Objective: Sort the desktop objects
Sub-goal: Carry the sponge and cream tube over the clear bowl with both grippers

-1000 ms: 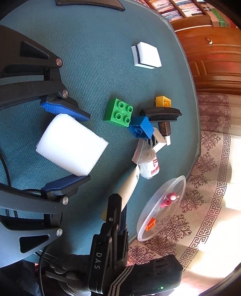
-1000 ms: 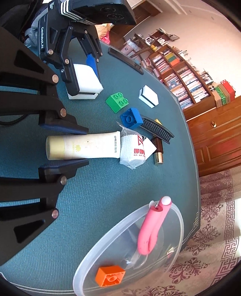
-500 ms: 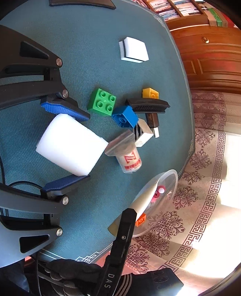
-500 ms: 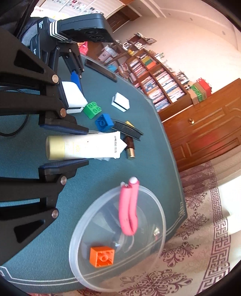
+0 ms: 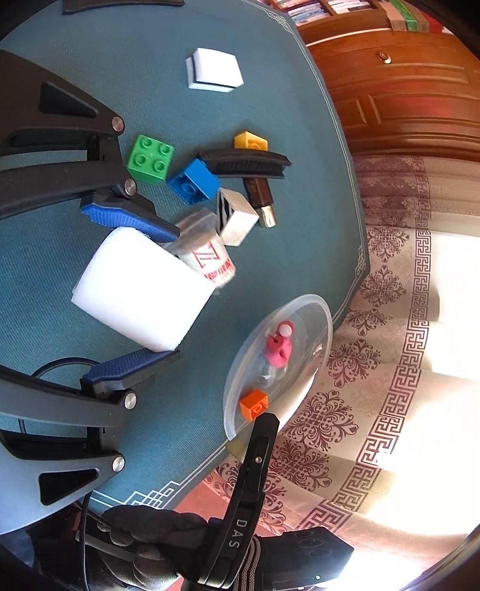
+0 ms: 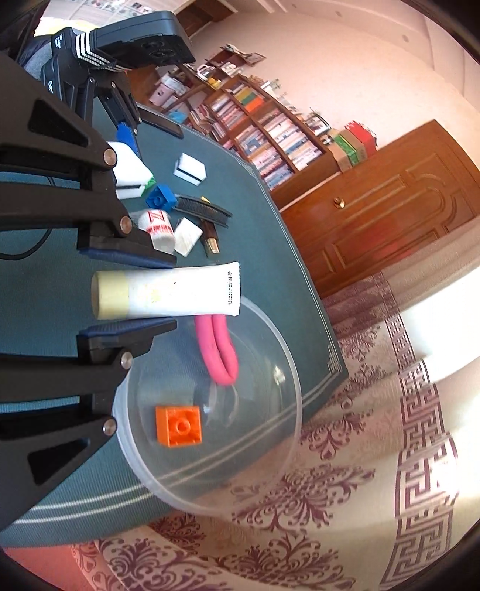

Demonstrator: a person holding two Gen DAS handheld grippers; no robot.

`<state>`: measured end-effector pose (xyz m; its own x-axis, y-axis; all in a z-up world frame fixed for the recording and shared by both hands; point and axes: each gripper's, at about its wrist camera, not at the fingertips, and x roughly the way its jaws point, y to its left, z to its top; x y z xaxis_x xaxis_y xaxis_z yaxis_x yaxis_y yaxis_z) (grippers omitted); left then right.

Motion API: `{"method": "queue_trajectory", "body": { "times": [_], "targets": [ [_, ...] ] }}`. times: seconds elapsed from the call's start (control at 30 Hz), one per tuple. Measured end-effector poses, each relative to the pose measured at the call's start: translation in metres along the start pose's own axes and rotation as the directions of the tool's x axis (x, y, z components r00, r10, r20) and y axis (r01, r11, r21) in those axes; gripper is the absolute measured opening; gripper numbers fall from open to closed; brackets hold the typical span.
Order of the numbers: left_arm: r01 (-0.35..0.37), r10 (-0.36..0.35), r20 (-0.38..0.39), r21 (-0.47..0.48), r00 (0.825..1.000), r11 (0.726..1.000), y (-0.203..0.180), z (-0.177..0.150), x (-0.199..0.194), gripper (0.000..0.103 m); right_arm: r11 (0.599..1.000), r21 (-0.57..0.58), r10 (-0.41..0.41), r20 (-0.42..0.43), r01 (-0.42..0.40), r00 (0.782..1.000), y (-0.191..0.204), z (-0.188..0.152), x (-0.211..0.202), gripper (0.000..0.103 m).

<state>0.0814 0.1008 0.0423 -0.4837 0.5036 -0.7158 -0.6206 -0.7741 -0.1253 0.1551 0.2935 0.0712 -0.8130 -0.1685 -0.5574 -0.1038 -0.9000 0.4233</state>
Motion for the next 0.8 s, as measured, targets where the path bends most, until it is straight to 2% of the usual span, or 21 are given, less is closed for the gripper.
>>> {"method": "queue_trajectory", "body": {
  "times": [0.37,0.8],
  "targets": [
    [0.048,-0.05,0.045,0.047,0.998,0.998,-0.028,0.039,0.013,0.061,0.98,0.076,-0.189,0.051,0.185,0.981,-0.047,0.011,0.0,0.03],
    [0.151,-0.155,0.042,0.076,0.987,0.986,-0.071,0.084,0.058,0.061,0.959,0.096,-0.273,0.076,0.265,0.959,-0.07,0.014,-0.001,0.03]
  ]
}}
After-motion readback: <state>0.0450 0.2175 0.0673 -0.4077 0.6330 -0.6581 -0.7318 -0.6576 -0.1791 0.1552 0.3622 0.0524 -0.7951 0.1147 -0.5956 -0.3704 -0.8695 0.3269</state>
